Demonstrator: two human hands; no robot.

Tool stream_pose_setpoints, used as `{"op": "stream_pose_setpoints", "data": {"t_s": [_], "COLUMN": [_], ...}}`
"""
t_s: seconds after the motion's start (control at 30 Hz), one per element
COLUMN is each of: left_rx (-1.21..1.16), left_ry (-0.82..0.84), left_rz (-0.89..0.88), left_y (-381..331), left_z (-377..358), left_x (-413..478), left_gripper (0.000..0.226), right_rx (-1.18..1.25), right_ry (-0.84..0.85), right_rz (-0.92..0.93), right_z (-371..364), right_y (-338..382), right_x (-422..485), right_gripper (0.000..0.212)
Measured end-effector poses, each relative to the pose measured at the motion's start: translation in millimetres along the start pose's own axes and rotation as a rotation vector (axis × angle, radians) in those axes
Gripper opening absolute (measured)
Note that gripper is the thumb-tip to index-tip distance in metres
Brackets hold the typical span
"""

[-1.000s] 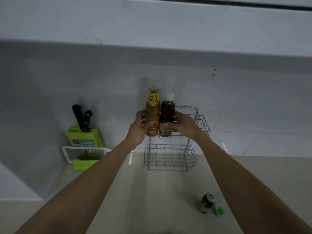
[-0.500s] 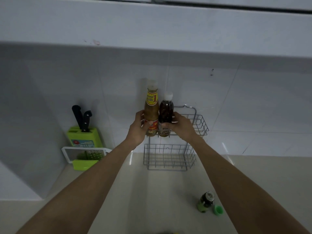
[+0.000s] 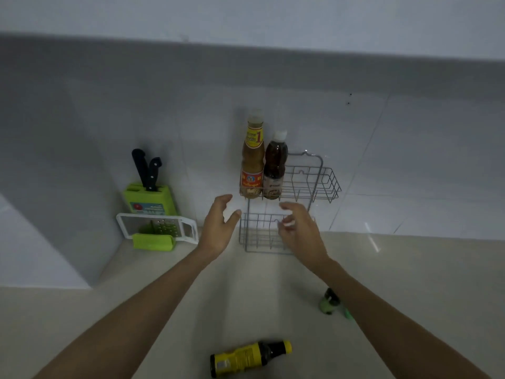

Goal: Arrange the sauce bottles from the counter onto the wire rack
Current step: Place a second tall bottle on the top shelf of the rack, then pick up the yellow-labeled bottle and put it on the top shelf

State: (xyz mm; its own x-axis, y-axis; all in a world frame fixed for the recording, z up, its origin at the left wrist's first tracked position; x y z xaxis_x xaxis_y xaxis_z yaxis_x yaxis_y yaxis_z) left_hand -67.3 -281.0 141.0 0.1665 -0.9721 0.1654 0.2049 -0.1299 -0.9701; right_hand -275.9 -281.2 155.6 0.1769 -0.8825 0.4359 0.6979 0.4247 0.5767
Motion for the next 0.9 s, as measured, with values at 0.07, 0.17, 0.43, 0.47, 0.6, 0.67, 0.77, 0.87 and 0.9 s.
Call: {"op": "stream_pose_setpoints", "data": {"t_s": [0.07,0.17,0.43,0.47,0.6,0.67,0.77,0.87,0.9], "left_rx": [0.023,0.085,0.137,0.140,0.157,0.153,0.121,0.091,0.088], "left_ry": [0.123,0.328,0.396,0.411,0.432,0.425,0.410,0.387,0.378], "left_rz": [0.090,0.246,0.469,0.486,0.527,0.538,0.566,0.583,0.587], "left_y": [28,74,125,127,134,136,137,137,138], "left_z": [0,-1,14,13,9,8,10,14,16], "left_x": [-25,-68,-121,-123,-129,-129,-126,-122,-121], "left_gripper": [0.025,0.018,0.015,0.015,0.019,0.019,0.017,0.018,0.019], "right_rx": [-0.083,-0.108,-0.359,-0.367,-0.302,-0.193,0.272,0.535,0.557], "right_ry": [0.365,0.927,1.262,1.265,1.296,1.291,1.095,0.797,0.801], "right_rz": [0.025,-0.049,0.000,-0.002,-0.080,-0.191,-0.539,-0.759,-0.774], "right_z": [-43,-94,-137,-140,-145,-142,-132,-127,-130], "right_y": [-18,-48,-77,-79,-80,-84,-84,-94,-93], "right_x": [-43,-119,-202,-204,-207,-206,-195,-180,-180], "right_gripper": [0.026,0.041,0.052,0.048,0.037,0.028,0.007,0.018,0.026]}}
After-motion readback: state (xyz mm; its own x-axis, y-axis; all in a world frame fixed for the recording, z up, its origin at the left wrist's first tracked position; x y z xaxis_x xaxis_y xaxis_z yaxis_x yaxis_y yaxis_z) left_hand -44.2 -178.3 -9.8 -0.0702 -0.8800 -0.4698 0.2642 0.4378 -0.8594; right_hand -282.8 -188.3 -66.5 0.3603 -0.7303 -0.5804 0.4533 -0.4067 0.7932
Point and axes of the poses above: each hand's wrist, its own x-axis towards the middle knuckle, its own z-axis out of the back of the hand, y = z × x, the point moved 9 cm from there along x, towards the middle knuckle, and after that the axes turned 8 degrees about -x, right-handed, at the moved point
